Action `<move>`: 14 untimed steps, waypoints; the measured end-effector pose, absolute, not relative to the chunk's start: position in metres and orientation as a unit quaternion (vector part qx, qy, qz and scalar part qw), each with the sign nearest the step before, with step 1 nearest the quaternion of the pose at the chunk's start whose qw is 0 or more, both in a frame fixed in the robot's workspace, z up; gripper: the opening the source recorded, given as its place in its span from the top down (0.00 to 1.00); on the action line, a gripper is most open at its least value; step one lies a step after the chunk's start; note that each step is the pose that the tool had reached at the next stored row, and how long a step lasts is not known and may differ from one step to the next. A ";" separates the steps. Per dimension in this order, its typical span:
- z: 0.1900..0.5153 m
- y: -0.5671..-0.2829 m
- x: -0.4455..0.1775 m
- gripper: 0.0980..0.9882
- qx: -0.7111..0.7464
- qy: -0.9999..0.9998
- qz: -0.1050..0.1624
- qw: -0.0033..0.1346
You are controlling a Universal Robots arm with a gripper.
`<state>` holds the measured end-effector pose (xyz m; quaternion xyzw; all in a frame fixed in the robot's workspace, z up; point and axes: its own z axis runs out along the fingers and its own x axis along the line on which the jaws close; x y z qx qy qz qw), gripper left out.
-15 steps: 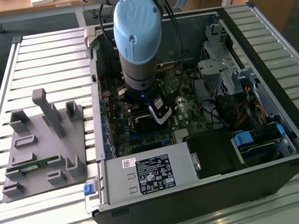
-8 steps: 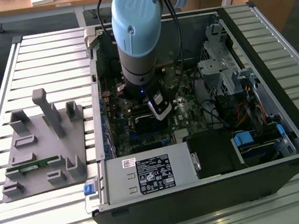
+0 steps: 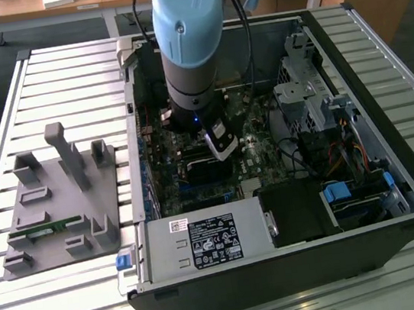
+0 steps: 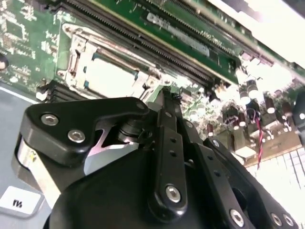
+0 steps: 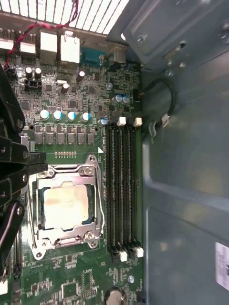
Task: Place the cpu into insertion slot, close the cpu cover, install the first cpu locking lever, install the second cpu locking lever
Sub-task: 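Install the second cpu locking lever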
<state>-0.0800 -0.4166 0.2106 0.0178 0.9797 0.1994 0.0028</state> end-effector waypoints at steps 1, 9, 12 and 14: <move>0.213 -0.417 -0.080 0.99 0.018 0.980 0.200 0.003; 0.230 -0.417 -0.080 0.99 0.018 0.980 0.200 0.003; 0.232 -0.417 -0.080 0.99 0.018 0.980 0.200 0.003; 0.233 -0.417 -0.080 0.99 0.018 0.980 0.200 0.003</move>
